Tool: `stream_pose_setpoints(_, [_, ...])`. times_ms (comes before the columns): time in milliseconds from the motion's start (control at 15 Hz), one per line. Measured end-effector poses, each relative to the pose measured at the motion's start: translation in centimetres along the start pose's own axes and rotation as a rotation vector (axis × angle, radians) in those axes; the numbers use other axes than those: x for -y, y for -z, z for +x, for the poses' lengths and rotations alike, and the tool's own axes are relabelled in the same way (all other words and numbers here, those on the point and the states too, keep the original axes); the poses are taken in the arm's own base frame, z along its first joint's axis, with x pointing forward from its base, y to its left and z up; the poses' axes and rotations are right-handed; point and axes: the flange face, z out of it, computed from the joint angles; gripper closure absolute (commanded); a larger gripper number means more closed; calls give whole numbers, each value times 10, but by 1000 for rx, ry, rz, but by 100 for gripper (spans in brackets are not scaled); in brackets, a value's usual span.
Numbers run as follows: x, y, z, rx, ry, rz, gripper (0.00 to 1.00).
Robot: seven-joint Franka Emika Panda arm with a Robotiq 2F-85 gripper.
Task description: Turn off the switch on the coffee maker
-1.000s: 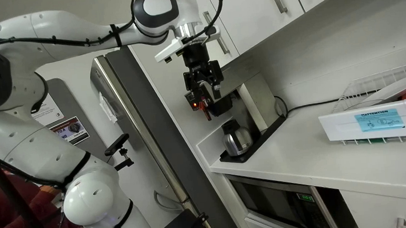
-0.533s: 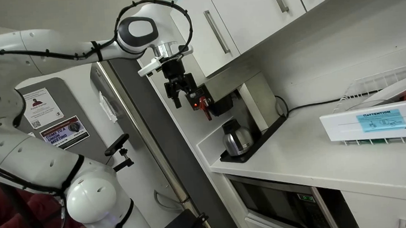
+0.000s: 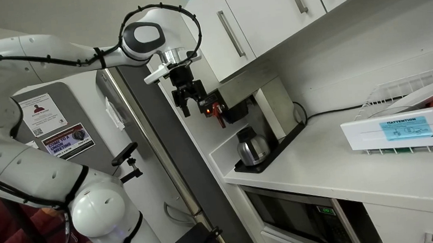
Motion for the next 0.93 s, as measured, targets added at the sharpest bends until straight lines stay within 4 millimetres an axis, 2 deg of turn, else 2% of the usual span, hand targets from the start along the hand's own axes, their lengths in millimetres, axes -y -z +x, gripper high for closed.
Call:
stream_pose_setpoints(200, [30,-9,7,-7,29,36,0])
stream_pose_setpoints(667, [136,-40,22,-103,84,58,0])
stream_pose_setpoints(800, [155,-47,21,-111,124,55,0])
stream_pose_setpoints(933, [161,-48,19,-109,141,54,0])
